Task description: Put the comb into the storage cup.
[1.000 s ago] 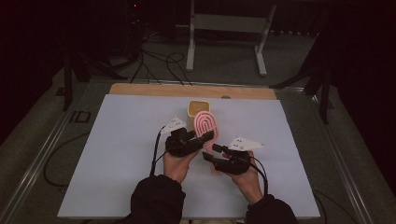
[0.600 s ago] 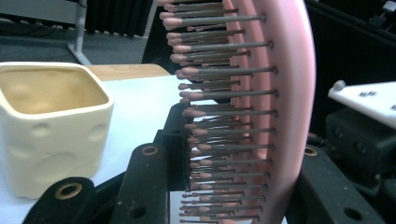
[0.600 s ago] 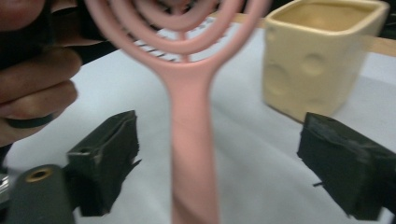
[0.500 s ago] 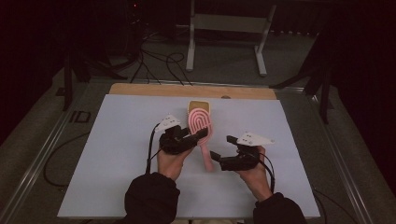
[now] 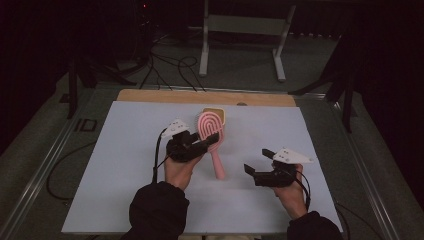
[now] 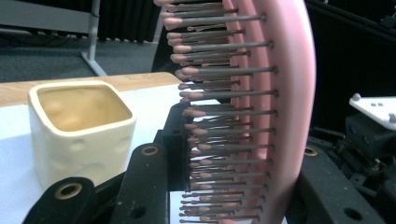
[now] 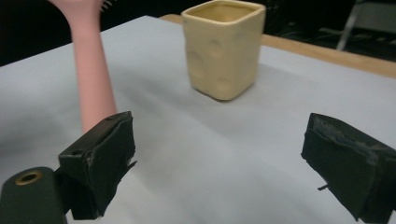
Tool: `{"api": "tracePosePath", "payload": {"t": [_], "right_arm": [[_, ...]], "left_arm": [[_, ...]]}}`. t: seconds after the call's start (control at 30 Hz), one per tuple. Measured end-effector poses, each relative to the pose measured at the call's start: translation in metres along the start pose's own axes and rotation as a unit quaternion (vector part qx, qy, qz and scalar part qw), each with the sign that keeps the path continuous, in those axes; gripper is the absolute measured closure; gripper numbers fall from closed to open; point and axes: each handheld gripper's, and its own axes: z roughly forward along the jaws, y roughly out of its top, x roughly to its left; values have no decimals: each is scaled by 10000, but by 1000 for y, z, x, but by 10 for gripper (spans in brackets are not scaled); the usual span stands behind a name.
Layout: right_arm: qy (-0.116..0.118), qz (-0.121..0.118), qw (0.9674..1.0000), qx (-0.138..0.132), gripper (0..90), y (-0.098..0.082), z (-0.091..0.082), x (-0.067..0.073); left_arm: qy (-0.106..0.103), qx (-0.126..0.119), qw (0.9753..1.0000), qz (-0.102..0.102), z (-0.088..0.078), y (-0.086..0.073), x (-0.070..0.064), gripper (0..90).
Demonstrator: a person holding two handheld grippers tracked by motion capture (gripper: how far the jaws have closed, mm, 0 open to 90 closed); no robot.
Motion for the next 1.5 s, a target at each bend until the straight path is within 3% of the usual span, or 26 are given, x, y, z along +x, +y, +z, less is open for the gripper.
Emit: {"api": "tracePosePath", "payload": {"t": [0.27,0.6,0.73,1.1,1.27,1.5], "right_arm": [[-291,-42,9992,-255,99,-24,-19,-3],[-887,-209,9942,-580,106,-41,-38,-7],[-880,-72,9946,-542,106,-47,-36,-11],[-791,-68,9957,-475,105,-51,-32,-9],[-861,-1,9954,-414,103,-51,-32,-10],[-840,21,9958,-352,103,-52,-31,-10]], "left_arm": [[68,-8,9999,96,-5,8,2,649],[59,17,9999,153,-7,6,1,649],[79,40,9998,158,-7,6,3,649],[110,3,9998,168,-9,14,5,649],[124,-9,9997,215,-11,20,6,649],[109,-171,9998,92,-10,25,7,648]]}}
